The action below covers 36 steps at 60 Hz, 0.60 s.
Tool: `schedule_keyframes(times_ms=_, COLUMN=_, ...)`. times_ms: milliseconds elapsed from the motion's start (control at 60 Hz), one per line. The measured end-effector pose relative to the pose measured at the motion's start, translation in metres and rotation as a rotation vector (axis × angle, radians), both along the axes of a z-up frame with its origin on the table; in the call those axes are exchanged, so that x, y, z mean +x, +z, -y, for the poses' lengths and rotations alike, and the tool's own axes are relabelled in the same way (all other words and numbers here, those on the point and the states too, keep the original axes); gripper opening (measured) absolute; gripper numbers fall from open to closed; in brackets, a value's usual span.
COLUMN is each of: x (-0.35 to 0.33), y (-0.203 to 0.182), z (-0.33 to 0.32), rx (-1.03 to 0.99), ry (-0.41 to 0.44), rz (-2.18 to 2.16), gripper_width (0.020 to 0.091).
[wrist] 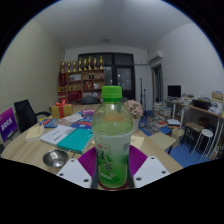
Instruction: Pour water
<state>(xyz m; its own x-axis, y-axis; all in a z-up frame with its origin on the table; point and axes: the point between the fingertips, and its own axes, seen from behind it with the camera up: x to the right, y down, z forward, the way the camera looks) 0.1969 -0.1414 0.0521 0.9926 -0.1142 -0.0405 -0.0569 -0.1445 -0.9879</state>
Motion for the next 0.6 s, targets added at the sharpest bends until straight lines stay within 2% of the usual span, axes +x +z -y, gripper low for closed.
schedule_keyframes(times_ms=67, x=-0.003, y=0.001, z=0.022, rx=-0.011, ry=0.003, rz=0.002, gripper_width=0.0411)
schedule_keyframes(times_ms=83, x=0.001, y=-0.001, z=-0.002, rx=-0.012, ry=0.000, rz=0.002, gripper_width=0.0416)
schedule_keyframes(times_ms=183, x=0.002, y=-0.003, z=0.007, rx=-0.066, ry=-0.003, rz=-0.027, gripper_width=0.0522)
schedule_keyframes(times_ms=217, x=0.006, y=-0.009, z=0.019, rx=-0.109, ry=-0.016, rz=-0.044, gripper_width=0.0593)
schedule_keyframes(times_ms=267, x=0.008, y=-0.007, z=0.043, rx=-0.134, ry=-0.025, rz=-0.054, gripper_width=0.0751)
schedule_keyframes(times_ms=300, x=0.007, y=-0.004, z=0.034, rx=-0.135, ry=-0.033, rz=-0.048, gripper_width=0.0856)
schedule_keyframes(times_ms=367, x=0.010, y=0.004, z=0.069, rx=-0.153, ry=-0.049, rz=-0.027, gripper_width=0.0817)
schedule_keyframes(times_ms=600, x=-0.039, y=0.050, z=0.180, rx=-0.195, ry=-0.063, rz=-0.042, gripper_width=0.0831)
